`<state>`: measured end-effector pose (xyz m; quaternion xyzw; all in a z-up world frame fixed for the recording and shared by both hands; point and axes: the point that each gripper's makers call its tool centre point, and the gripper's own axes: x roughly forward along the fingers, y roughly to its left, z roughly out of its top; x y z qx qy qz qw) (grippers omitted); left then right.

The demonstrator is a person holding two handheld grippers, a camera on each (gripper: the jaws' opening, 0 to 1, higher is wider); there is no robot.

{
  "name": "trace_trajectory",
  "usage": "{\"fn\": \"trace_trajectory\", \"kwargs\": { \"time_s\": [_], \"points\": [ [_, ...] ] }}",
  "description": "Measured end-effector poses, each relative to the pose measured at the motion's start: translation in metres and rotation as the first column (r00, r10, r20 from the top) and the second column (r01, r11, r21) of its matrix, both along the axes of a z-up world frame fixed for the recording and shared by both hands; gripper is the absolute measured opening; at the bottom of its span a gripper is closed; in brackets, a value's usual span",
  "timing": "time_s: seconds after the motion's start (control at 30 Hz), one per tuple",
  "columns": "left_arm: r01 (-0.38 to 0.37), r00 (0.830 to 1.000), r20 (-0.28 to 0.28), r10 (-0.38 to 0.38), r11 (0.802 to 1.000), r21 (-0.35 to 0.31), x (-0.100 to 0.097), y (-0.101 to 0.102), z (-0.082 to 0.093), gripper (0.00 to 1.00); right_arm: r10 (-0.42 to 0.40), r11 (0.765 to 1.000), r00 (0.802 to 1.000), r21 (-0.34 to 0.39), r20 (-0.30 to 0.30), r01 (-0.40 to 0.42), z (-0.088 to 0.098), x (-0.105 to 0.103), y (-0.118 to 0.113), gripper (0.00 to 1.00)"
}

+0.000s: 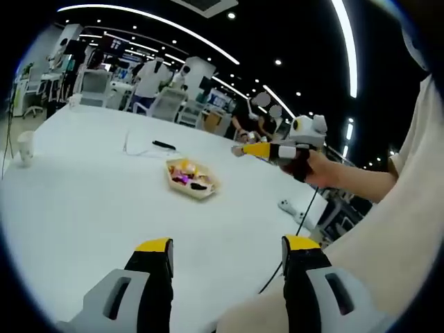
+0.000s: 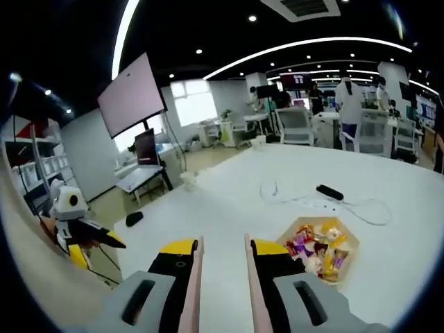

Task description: Place the target food into the container with the food tongs after gripping and lifting it, then release it inside without dropping or visibly crushing the food.

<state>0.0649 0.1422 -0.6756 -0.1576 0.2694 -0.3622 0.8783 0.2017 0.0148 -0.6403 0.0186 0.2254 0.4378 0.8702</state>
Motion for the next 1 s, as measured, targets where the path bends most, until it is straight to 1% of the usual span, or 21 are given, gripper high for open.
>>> {"fn": "trace_trajectory", "kwargs": {
  "time_s": [0.1,0.17,0.2,0.23,0.27,0.37,0.43,0.47,0.5,0.53,0.57,0.6,0.7,0.73,0.83,0.9,1.0],
  "points": [
    [0.003,1.000,0.012,-0.003,1.000,0.006,0.001,-0.001,0.006,0.62,0.019,1.000,1.000,0.024,-0.013,-0.019,0.000,-0.006,0.005,0.30],
    [0.009,1.000,0.011,-0.009,1.000,0.002,0.002,-0.001,0.010,0.62,0.028,0.998,0.999,0.058,-0.026,-0.026,0.003,-0.010,0.008,0.30],
    [0.029,0.999,0.016,-0.028,0.999,-0.017,0.000,-0.005,0.017,0.61,0.028,0.998,0.999,0.062,-0.028,-0.027,0.003,-0.011,0.009,0.30],
    [0.034,0.999,0.018,-0.034,0.999,-0.021,0.000,-0.006,0.018,0.60,0.029,0.998,0.999,0.064,-0.028,-0.027,0.004,-0.011,0.009,0.30],
    [0.045,0.999,0.025,-0.044,0.999,-0.021,0.000,-0.008,0.023,0.58,0.036,0.996,0.999,0.083,-0.037,-0.033,0.005,-0.014,0.011,0.30],
    [0.068,0.997,0.045,-0.067,0.998,-0.016,0.002,-0.014,0.032,0.57,0.038,0.995,0.999,0.091,-0.039,-0.034,0.007,-0.016,0.012,0.30],
    [0.084,0.994,0.066,-0.083,0.996,-0.019,0.006,-0.019,0.041,0.56,0.045,0.993,0.998,0.109,-0.044,-0.040,0.010,-0.017,0.013,0.30],
    [0.088,0.994,0.069,-0.086,0.996,-0.019,0.007,-0.019,0.042,0.55,0.046,0.993,0.998,0.111,-0.043,-0.041,0.011,-0.018,0.014,0.30],
    [0.093,0.993,0.074,-0.092,0.996,-0.016,0.008,-0.020,0.044,0.54,0.049,0.992,0.998,0.117,-0.044,-0.044,0.012,-0.019,0.015,0.30],
    [0.105,0.989,0.109,-0.103,0.994,-0.006,0.011,-0.020,0.049,0.52,0.054,0.991,0.998,0.126,-0.043,-0.049,0.017,-0.021,0.017,0.30],
    [0.106,0.988,0.116,-0.104,0.994,-0.008,0.013,-0.019,0.051,0.50,0.053,0.991,0.998,0.129,-0.043,-0.047,0.019,-0.021,0.018,0.30],
    [0.105,0.988,0.111,-0.103,0.994,-0.011,0.014,-0.019,0.052,0.49,0.053,0.991,0.998,0.129,-0.039,-0.047,0.021,-0.022,0.019,0.30],
    [0.103,0.987,0.126,-0.101,0.994,-0.016,0.019,-0.016,0.058,0.49,0.058,0.990,0.998,0.131,-0.022,-0.055,0.032,-0.024,0.023,0.30],
    [0.103,0.987,0.128,-0.100,0.994,-0.021,0.020,-0.015,0.060,0.49,0.068,0.988,0.998,0.140,-0.013,-0.065,0.037,-0.025,0.026,0.30],
    [0.109,0.985,0.138,-0.103,0.993,-0.036,0.020,-0.015,0.065,0.50,0.098,0.985,0.995,0.142,-0.004,-0.096,0.043,-0.030,0.032,0.30],
    [0.137,0.982,0.142,-0.127,0.988,-0.065,0.017,-0.018,0.070,0.48,0.134,0.980,0.991,0.150,0.002,-0.133,0.048,-0.035,0.039,0.30],
    [0.150,0.979,0.148,-0.139,0.986,-0.067,0.016,-0.020,0.071,0.45,0.169,0.970,0.986,0.178,-0.001,-0.166,0.051,-0.038,0.044,0.30]
  ]
}}
